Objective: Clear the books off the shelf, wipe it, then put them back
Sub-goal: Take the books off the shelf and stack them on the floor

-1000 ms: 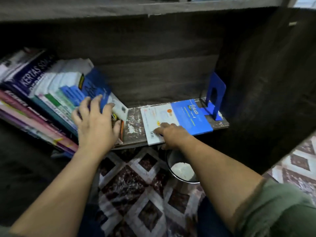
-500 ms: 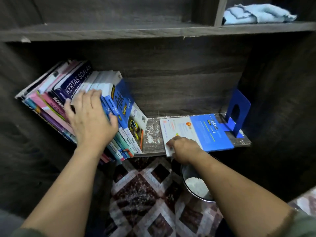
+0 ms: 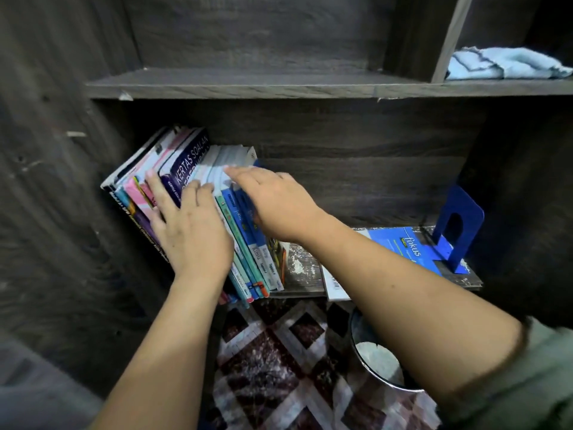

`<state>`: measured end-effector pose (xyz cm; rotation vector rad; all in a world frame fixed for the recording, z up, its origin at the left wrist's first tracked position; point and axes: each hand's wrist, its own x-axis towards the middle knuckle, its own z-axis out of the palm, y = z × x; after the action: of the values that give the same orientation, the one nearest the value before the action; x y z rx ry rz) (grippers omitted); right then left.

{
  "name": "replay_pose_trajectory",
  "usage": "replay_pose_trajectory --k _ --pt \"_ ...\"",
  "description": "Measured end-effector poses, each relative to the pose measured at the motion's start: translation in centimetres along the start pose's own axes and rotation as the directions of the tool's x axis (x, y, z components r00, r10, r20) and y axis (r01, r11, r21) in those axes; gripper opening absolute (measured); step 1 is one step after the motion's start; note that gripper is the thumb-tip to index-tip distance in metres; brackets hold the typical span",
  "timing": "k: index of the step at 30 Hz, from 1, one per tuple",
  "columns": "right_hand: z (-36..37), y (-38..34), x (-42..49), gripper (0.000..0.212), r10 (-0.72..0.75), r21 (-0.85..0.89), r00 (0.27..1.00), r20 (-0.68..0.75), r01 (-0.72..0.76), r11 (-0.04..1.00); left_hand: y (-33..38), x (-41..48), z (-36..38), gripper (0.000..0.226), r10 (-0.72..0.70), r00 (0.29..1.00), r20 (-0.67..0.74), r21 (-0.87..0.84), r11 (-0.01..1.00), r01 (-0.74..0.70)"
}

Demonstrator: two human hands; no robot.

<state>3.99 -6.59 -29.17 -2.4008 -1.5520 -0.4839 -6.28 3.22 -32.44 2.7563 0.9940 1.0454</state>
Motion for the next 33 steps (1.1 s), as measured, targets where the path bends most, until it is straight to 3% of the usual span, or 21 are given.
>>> replay_pose_trajectory --k 3,11,13,16,20,23,29,33 --pt "0.7 0.1 0.5 0.066 -0.002 -0.041 0.998 0.066 0.005 0.999 -0.2 0.0 0.2 0.05 0.006 1.0 -0.006 -0.001 1.0 -0.006" --pt "0.2 1.6 -0.7 0.043 0.096 -0.053 0.995 -0.042 -0.098 0.994 -0.9 -0.1 0.5 0.052 0.058 0.998 -0.003 0.02 0.998 -0.058" --pt "-0.4 2.6 -1.1 0.038 0.062 -0.112 0.994 -0.093 -0.073 0.991 -0.8 -0.2 0.5 0.055 0.06 0.998 0.004 0.027 0.998 -0.06" --pt "-0.8 4.5 -1.6 0.054 -0.106 -0.337 0.988 -0.115 0.062 0.939 -0.5 -0.3 0.5 0.063 0.052 0.999 0.005 0.042 0.998 -0.052" --pt "-1.5 6.4 -2.1 0.026 -0.143 -0.522 0.99 -0.005 0.119 0.844 1.1 -1.0 0.6 0.072 -0.01 1.0 0.011 0.044 0.999 0.01" --pt "-1.3 8.7 -4.7 0.02 -0.14 -0.558 0.99 0.025 0.13 0.82 2.1 -1.5 0.9 0.081 -0.041 0.999 0.029 0.031 0.999 0.04" --pt "1.1 14.2 -12.9 0.021 0.086 -0.526 0.989 -0.123 -0.138 0.839 2.7 -1.6 1.1 0.091 -0.063 0.997 0.048 0.051 0.997 0.061" --pt "4.1 16.1 -18.7 0.025 0.296 -0.548 0.953 -0.061 -0.28 0.788 2.9 -1.7 1.2 0.092 -0.067 0.997 0.033 0.054 0.996 0.065"
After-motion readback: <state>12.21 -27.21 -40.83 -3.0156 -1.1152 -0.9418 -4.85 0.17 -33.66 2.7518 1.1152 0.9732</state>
